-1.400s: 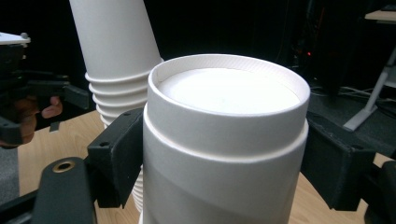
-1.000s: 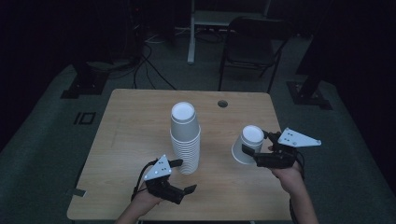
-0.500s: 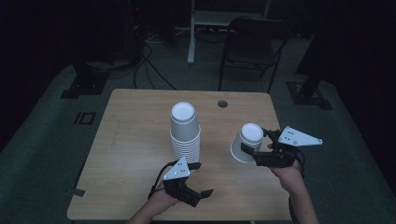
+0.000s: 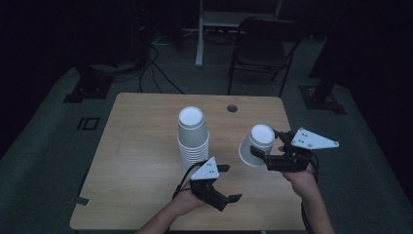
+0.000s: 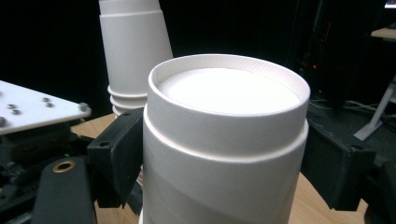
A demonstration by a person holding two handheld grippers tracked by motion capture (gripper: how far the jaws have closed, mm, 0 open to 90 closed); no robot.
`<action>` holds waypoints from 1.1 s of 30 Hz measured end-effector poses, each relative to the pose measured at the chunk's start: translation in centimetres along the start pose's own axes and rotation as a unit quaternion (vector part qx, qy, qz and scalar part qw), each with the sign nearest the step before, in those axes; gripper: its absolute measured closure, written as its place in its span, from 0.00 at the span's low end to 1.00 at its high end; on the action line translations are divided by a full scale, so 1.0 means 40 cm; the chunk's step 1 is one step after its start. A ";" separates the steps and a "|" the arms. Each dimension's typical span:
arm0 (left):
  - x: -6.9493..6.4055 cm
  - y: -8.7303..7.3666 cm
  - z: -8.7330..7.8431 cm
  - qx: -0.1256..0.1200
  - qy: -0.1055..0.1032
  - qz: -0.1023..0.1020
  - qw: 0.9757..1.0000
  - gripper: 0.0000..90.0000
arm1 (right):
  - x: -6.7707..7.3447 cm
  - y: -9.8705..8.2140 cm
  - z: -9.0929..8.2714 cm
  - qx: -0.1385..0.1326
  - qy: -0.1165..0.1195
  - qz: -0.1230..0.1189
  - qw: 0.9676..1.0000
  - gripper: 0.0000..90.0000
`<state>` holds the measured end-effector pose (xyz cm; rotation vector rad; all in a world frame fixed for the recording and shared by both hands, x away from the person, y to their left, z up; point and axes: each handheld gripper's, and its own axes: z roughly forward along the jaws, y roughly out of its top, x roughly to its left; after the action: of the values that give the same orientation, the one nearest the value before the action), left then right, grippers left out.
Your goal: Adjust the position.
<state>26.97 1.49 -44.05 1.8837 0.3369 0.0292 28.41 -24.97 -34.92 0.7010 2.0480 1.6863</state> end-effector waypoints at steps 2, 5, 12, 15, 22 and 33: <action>0.005 0.011 0.018 -0.004 -0.002 0.002 1.000 0.03 | 0.004 0.006 0.003 -0.002 0.003 -0.004 1.000 0.23; 0.008 0.020 0.030 -0.016 -0.012 -0.002 1.000 0.03 | 0.008 0.010 0.006 -0.001 0.006 -0.006 1.000 0.23; 0.022 0.055 0.051 -0.057 -0.030 -0.014 0.998 0.08 | 0.008 0.013 0.002 -0.004 0.007 -0.006 1.000 0.23; 0.027 0.068 0.048 -0.076 -0.026 -0.017 0.997 0.14 | 0.007 0.010 -0.002 -0.004 0.006 -0.005 1.000 0.23; 0.032 0.092 0.029 -0.100 -0.010 -0.012 0.995 0.18 | 0.002 0.004 -0.013 -0.005 0.007 -0.001 1.000 0.23; 0.042 0.095 -0.011 -0.145 0.012 -0.017 0.989 0.65 | -0.002 -0.006 -0.030 -0.007 0.016 0.003 1.000 0.23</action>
<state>29.31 1.18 -40.59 1.5903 0.3604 0.0751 27.74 -26.02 -34.93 0.6791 2.0554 1.7253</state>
